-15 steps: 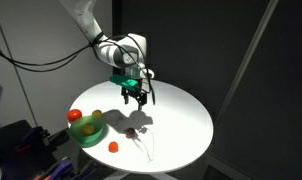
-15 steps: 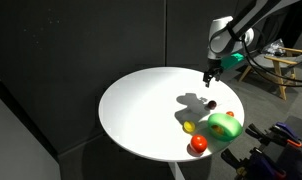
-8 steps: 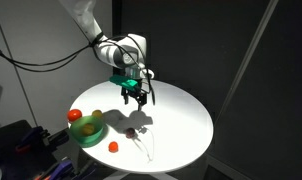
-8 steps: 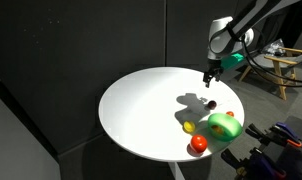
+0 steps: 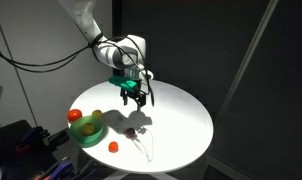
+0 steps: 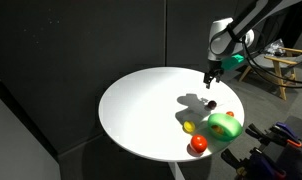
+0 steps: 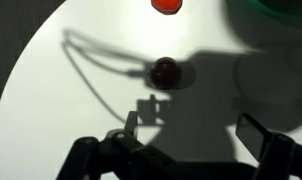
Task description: Put the black object in the green bowl
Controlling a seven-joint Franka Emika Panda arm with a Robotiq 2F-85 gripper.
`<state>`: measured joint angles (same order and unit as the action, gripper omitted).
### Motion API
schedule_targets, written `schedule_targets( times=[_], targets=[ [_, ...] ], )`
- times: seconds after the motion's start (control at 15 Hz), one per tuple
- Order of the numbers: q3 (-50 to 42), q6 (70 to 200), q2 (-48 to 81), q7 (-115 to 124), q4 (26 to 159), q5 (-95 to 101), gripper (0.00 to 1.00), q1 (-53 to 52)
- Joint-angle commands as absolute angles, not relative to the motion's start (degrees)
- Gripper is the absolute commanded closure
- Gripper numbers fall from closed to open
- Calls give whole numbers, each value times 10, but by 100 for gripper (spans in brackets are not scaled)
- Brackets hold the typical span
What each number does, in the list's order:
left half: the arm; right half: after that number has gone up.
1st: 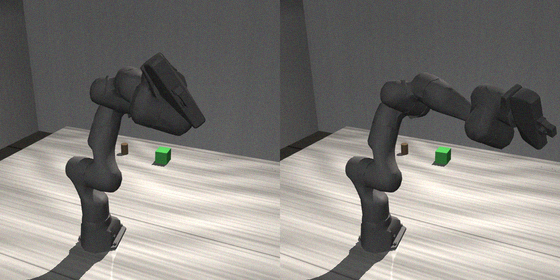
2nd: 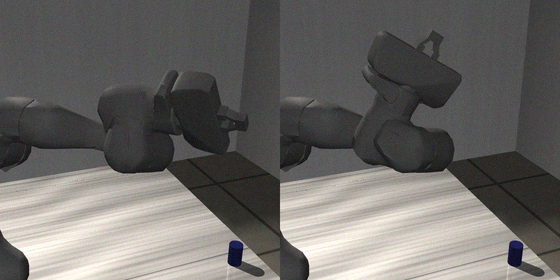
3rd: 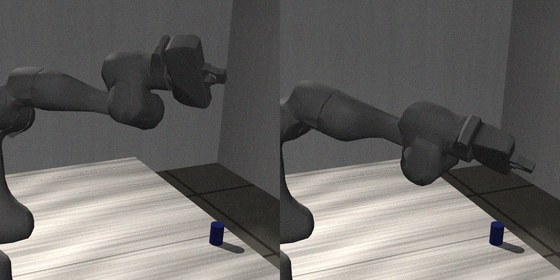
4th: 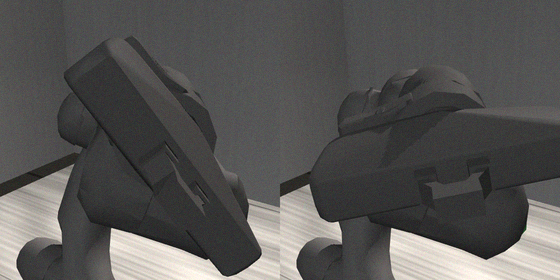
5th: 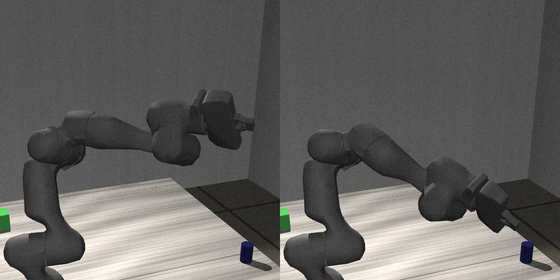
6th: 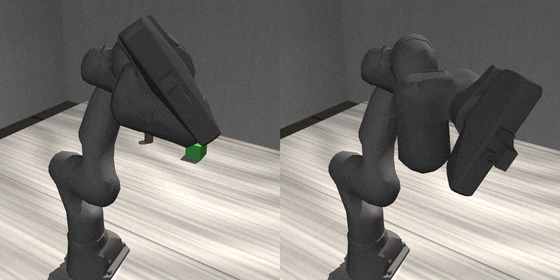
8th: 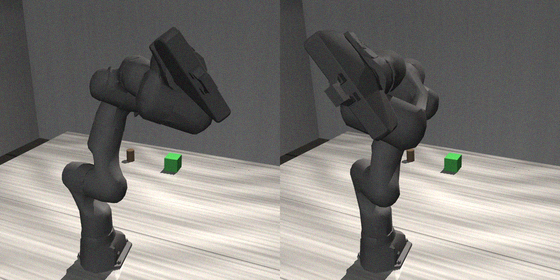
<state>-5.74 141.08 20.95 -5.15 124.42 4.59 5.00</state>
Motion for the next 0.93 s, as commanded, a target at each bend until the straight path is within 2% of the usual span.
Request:
schedule_targets(
  times=[0.0,0.87],
  targets=[
    [-53,1437,204,-55,1262,44,0,56],
    [-54,1498,239,-65,1292,36,0,74]
  ],
)
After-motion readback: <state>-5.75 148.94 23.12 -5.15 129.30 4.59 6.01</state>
